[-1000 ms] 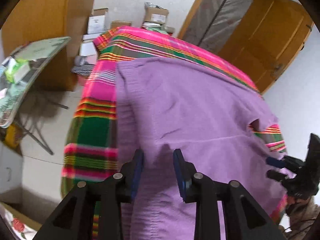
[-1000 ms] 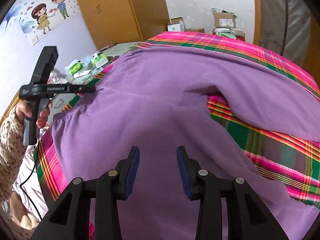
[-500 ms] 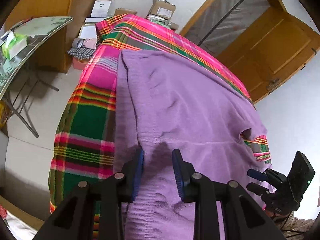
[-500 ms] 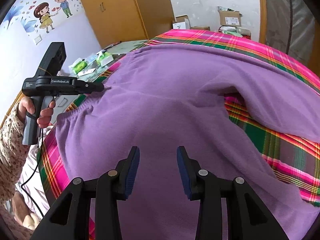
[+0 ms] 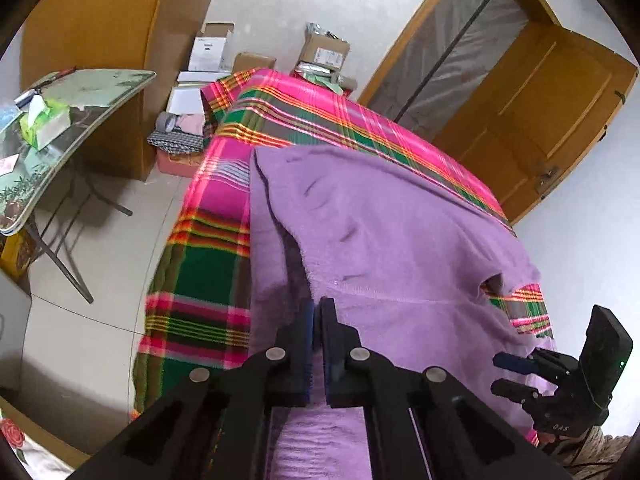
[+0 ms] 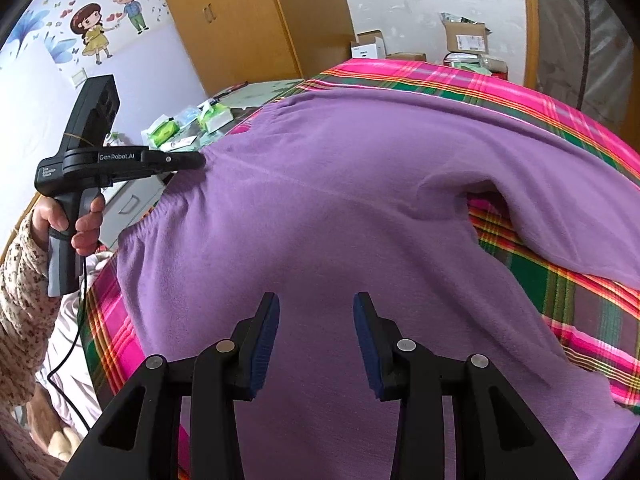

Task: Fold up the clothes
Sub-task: 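Grasp the garment waistband with the left gripper while the right gripper smooths the body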

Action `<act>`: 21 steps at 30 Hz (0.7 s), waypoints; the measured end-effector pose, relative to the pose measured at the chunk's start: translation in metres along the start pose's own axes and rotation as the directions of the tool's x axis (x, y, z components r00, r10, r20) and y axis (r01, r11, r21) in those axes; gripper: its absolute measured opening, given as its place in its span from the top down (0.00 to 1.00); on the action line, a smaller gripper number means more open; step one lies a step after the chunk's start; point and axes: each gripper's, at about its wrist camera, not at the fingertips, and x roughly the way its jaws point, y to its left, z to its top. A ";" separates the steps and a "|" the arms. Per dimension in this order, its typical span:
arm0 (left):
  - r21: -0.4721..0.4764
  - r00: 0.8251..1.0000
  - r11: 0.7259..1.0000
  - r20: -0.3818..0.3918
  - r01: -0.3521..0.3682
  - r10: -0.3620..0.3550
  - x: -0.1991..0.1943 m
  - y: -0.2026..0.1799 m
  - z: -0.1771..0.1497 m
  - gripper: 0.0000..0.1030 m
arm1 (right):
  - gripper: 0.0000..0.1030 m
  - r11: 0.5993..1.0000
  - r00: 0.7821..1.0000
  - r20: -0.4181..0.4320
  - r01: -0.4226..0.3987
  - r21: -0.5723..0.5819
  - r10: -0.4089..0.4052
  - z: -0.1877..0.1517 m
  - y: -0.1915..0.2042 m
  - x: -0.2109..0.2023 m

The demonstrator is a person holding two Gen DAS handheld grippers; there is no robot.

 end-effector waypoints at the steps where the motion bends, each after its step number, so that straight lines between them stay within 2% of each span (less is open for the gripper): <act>1: -0.008 1.000 1.000 -0.002 -0.013 0.013 0.000 0.000 0.000 0.97 | 0.61 1.000 1.000 0.000 -0.004 0.000 0.004 0.001 0.001 0.001; 4: -0.050 0.999 0.997 -0.006 -0.051 0.051 0.005 0.009 -0.001 0.97 | 0.61 1.000 1.000 -0.004 -0.026 -0.007 0.026 0.004 0.007 0.006; 8: -0.084 0.998 0.995 0.014 -0.059 0.060 0.000 0.017 -0.003 0.97 | 0.61 0.998 0.998 -0.017 -0.054 -0.038 0.054 0.009 0.019 0.014; 11: -0.062 0.996 0.995 0.039 -0.080 0.083 -0.007 0.015 -0.002 0.97 | 0.61 0.993 0.995 -0.030 -0.099 -0.070 0.097 0.011 0.034 0.020; 14: -0.073 0.996 0.994 0.023 -0.086 0.088 0.000 0.019 -0.002 0.97 | 0.61 0.986 0.990 -0.049 -0.135 -0.094 0.131 0.010 0.046 0.026; 18: -0.028 0.991 0.991 0.005 -0.131 0.131 0.009 0.012 -0.009 0.97 | 0.61 0.983 0.988 -0.068 -0.144 -0.111 0.137 0.003 0.051 0.029; 21: -0.049 0.993 0.992 0.005 -0.118 0.119 0.011 0.016 -0.011 0.95 | 0.61 0.979 0.987 -0.064 -0.156 -0.134 0.149 -0.002 0.053 0.022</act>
